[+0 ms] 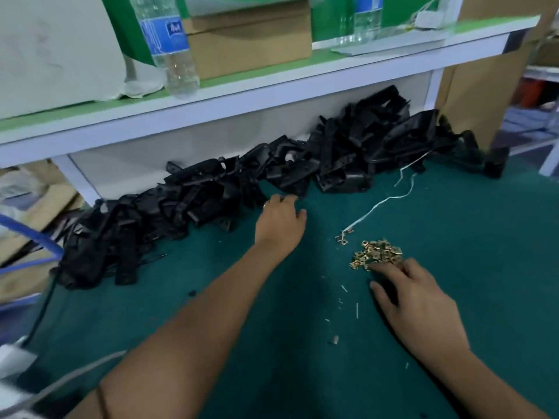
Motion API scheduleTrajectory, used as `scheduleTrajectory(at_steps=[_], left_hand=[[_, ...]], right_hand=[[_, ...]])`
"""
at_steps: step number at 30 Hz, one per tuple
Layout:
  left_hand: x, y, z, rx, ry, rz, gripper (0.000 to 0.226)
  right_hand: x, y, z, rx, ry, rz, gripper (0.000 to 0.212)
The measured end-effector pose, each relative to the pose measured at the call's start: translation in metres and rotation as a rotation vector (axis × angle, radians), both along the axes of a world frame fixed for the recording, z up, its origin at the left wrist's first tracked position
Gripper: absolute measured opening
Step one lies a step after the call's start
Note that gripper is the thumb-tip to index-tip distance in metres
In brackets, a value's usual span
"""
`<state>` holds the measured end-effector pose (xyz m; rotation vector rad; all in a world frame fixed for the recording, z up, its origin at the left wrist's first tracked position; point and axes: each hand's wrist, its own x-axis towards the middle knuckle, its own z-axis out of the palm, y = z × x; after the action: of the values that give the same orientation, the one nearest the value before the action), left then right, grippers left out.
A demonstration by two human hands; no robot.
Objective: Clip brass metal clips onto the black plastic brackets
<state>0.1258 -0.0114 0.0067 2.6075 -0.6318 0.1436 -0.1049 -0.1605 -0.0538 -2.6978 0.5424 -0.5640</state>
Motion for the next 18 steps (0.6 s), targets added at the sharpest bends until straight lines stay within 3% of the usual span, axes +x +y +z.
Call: scheduleTrajectory(at_steps=[4,8,10,14,18], left_hand=[[0.037,-0.053,0.000,0.050,0.020,0.093,0.040],[0.061,-0.075,-0.012,0.107,0.101,0.206,0.056],[0.067,-0.075,-0.019,0.193,0.084,0.207,0.053],[0.046,-0.064,-0.014,0.151,0.027,0.177,0.033],[-0.021,-0.017,-0.012,0.058,-0.056,0.157,0.028]], right_hand=[[0.001,0.000,0.007,0.001,0.019,-0.001,0.047],[0.000,-0.004,0.008,0.099,-0.021,-0.011,0.044],[0.001,-0.005,0.008,0.123,-0.031,-0.009,0.042],[0.002,-0.008,0.004,0.149,-0.037,-0.017,0.036],[0.002,-0.007,0.003,0.103,-0.029,0.002,0.032]])
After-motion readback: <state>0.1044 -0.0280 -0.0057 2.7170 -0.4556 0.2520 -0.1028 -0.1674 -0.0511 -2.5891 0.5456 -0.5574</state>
